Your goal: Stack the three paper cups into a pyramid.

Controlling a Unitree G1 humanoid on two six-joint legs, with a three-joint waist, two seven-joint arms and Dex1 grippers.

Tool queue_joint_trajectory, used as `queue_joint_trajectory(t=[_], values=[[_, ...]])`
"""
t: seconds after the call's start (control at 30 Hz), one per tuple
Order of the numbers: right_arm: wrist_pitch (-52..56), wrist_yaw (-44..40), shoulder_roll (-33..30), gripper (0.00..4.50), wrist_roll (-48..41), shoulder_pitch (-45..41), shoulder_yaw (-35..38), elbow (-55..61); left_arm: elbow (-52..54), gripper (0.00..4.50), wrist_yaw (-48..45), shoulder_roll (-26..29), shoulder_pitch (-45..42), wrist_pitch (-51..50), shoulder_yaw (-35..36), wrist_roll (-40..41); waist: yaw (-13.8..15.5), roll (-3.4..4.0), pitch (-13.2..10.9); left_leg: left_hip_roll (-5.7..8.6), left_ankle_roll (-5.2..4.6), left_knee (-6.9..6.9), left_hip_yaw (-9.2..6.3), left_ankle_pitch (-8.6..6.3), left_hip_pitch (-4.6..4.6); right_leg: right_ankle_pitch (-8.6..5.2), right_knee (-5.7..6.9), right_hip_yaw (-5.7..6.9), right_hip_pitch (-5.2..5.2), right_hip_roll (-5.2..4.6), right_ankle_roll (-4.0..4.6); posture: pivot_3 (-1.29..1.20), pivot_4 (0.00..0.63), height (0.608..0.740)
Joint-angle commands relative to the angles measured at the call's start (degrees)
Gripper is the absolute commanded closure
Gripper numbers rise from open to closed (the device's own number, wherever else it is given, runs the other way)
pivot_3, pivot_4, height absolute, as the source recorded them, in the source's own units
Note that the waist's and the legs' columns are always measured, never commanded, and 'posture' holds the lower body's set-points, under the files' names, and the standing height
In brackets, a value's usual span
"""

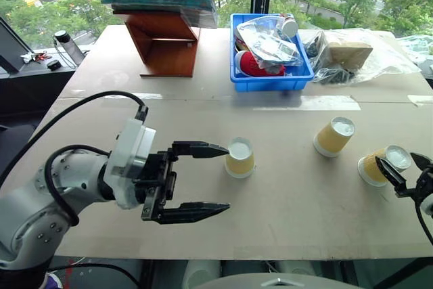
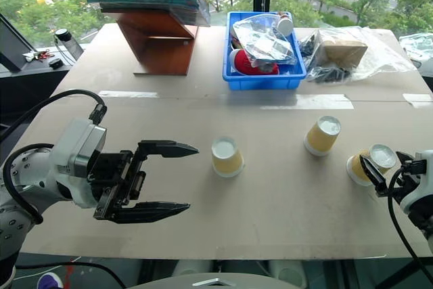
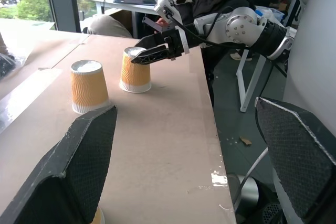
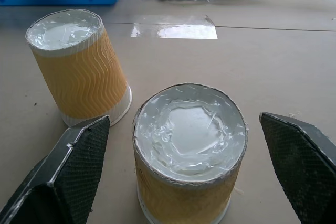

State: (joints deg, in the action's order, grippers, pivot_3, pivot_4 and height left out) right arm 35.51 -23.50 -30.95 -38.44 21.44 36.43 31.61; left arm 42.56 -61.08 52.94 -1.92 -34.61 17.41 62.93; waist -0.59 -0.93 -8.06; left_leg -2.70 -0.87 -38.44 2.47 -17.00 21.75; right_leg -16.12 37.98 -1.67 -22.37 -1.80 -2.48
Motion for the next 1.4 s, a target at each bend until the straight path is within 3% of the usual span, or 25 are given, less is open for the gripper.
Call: queue_joint_trajectory(t=[0.03,0.1,0.2,0.5,0.73,0.87,1.0,1.13,1.27,1.4], values=[[-0.05,-0.10,-0.22,0.25,-0.47,-0.35,0.17,0.63,0.38,0.06,-0.94,0.60,0.20,0.92,0.93,-0.43,0.02,0.00,0.00,0.00,0.00,0.00,0.00,0.00,0.00,0.00,0.01,0.00,0.00,0.00,0.00,0.00,0.150,0.740],[-0.02,-0.12,-0.30,0.75,-0.41,-0.48,-0.02,0.49,0.17,0.00,-1.28,0.58,0.26,1.00,1.09,-0.53,-0.01,0.00,0.00,0.00,0.00,0.00,0.00,0.00,-0.01,0.00,0.02,0.00,0.00,0.00,0.00,0.00,0.150,0.740],[-0.06,0.01,-0.37,2.06,-0.08,-0.45,-0.10,0.39,-0.33,0.00,-1.92,0.72,0.35,1.09,1.49,-0.73,-0.02,0.00,0.00,0.00,0.00,0.00,0.01,0.00,-0.02,0.00,0.02,-0.01,0.00,0.01,0.00,0.00,0.150,0.740],[-1.48,-1.53,-0.64,2.06,1.39,2.23,0.24,2.23,-0.91,0.00,-0.71,0.21,1.06,1.01,2.95,-0.73,-0.02,0.00,0.00,0.00,0.00,0.00,0.02,0.00,-0.01,0.00,0.01,-0.02,0.00,0.00,0.00,0.00,0.150,0.740],[2.87,-10.67,-6.33,2.06,-15.54,11.52,3.64,19.23,-3.48,0.00,-0.83,-1.73,5.86,3.42,7.66,-3.10,-0.11,0.29,-0.17,-0.05,0.00,0.05,-0.05,0.00,0.00,-0.01,0.02,0.01,-0.01,0.00,-0.01,0.00,0.150,0.740],[5.35,-3.87,-10.77,2.06,-16.05,1.09,-6.18,22.25,-8.11,0.00,-5.24,-0.68,8.02,3.99,9.68,-4.31,-1.01,-0.22,-0.26,-0.19,0.00,0.04,0.09,0.00,-0.14,0.02,0.04,-0.11,0.02,0.16,0.01,0.00,0.150,0.740],[9.08,2.38,-12.25,2.06,-10.55,-13.46,-19.88,20.50,-21.16,0.00,-7.97,-3.54,-0.04,8.13,-2.09,-14.27,0.04,-0.12,-0.32,-0.09,0.00,-0.08,0.06,0.02,-0.16,0.04,0.07,-0.09,0.03,0.17,0.07,0.00,0.150,0.740],[10.93,4.27,-11.57,2.06,-6.81,-22.83,-27.93,16.40,-28.12,0.00,-10.86,-5.53,-4.80,11.89,-7.54,-20.28,0.65,-0.27,-0.35,0.08,0.00,-0.09,0.02,0.03,0.24,0.08,0.02,-0.10,-0.20,0.15,0.02,0.00,0.150,0.740],[10.13,0.88,-12.76,2.06,-3.21,-26.08,-32.85,13.38,-30.38,0.00,-12.06,-6.56,-5.37,13.39,-8.75,-22.16,0.40,-0.32,-0.34,0.12,0.26,-0.12,-0.20,0.17,1.17,0.08,-0.01,-0.12,-1.04,0.06,-0.04,0.00,0.150,0.740],[9.69,-2.41,-13.11,2.06,-1.84,-26.25,-35.21,12.15,-30.59,0.00,-13.23,-6.91,-3.64,15.14,-7.99,-22.93,0.11,-0.32,-0.35,0.11,0.27,-0.09,-0.22,0.17,1.25,0.01,-0.03,-0.10,-1.11,-0.02,-0.15,0.00,0.150,0.740]])
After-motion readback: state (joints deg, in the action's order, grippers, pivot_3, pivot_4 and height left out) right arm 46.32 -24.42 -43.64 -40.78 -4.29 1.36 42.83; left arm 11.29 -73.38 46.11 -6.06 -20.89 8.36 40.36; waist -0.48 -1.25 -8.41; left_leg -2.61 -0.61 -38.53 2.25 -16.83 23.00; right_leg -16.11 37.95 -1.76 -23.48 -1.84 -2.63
